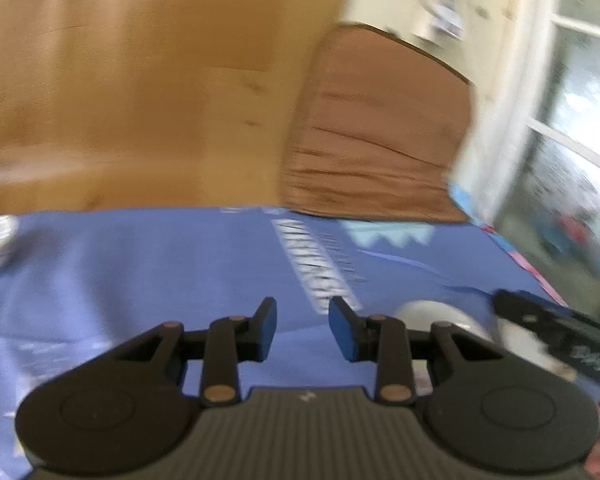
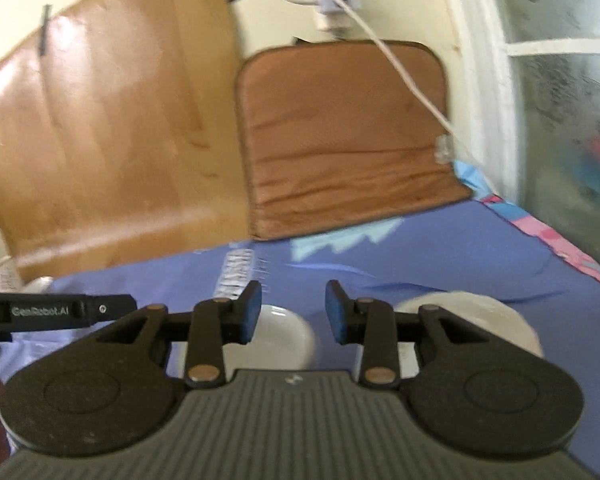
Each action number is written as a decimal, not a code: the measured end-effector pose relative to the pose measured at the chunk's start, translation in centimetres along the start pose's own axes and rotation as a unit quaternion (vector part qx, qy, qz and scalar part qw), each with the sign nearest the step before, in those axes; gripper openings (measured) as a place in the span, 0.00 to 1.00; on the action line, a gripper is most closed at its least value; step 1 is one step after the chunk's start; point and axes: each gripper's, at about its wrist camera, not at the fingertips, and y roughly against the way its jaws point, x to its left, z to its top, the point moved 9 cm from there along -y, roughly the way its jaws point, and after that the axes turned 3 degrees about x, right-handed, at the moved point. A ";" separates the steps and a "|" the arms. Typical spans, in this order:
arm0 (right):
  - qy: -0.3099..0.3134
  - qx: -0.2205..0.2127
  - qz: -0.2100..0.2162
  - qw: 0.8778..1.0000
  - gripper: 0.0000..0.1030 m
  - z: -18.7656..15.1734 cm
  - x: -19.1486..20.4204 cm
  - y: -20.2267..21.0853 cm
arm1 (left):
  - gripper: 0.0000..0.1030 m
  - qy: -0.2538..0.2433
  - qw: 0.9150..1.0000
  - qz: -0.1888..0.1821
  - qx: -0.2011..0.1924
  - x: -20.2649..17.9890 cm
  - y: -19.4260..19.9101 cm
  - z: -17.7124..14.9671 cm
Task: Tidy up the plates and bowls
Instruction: 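Move the right tool to the third bowl by the mug and grasp its rim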
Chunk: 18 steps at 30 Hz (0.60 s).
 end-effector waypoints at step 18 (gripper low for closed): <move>0.034 0.235 0.243 0.940 0.32 -1.7 28.4 -13.6 | 0.29 0.252 0.947 0.177 -0.091 28.2 6.6 -4.5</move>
